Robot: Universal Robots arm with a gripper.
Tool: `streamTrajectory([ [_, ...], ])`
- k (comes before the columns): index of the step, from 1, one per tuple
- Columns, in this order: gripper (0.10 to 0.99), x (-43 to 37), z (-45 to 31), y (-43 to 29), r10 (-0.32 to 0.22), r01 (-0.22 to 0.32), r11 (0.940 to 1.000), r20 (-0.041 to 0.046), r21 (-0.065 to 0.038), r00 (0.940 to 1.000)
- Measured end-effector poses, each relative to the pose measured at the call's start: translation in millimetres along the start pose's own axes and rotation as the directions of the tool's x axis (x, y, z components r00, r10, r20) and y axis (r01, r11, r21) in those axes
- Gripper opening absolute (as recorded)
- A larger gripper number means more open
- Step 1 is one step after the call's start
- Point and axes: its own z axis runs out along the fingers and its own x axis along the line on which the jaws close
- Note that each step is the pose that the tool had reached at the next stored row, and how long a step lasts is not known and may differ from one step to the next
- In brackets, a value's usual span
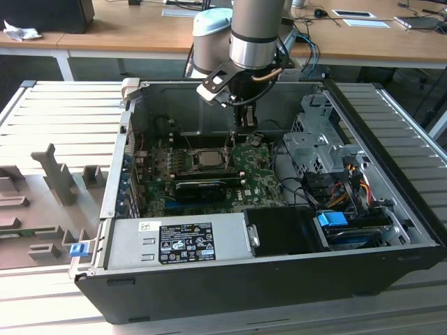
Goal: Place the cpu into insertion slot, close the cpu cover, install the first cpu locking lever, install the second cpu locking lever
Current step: 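Close the cpu cover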
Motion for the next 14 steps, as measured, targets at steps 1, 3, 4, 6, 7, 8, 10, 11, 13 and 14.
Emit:
streamTrajectory([
  [1,0.106,0.0,0.0,-0.2,0.0,0.0,1.0,0.0,0.0,1.0],
  [3,0.106,0.0,0.0,-0.7,0.0,0.0,1.0,-0.0001,0.0,1.0],
  [4,0.106,0.0,0.0,-0.8,0.0,0.0,1.0,0.0,0.0,1.0],
  [6,0.106,0.0,0.0,-1.1,0.0,0.0,1.0,-0.0001,0.0,1.0],
  [7,0.106,0.0,0.0,-1.6,0.0,0.0,1.0,-0.0001,0.0,1.0],
  [8,0.106,0.0,0.0,-2.3,0.0,0.0,1.0,0.0,0.0,1.0],
  [10,0.106,0.0,0.0,-2.5,0.0,0.0,1.0,0.0,0.0,1.0],
  [11,0.106,0.0,0.0,-3.1,0.0,0.0,1.0,0.0,0.0,1.0],
  [13,0.106,0.0,0.1,-3.4,0.0,0.0,1.0,-0.0001,0.0,1.0],
  [14,0.106,0.0,0.1,-3.8,0.0,0.0,1.0,-0.0001,0.0,1.0],
])
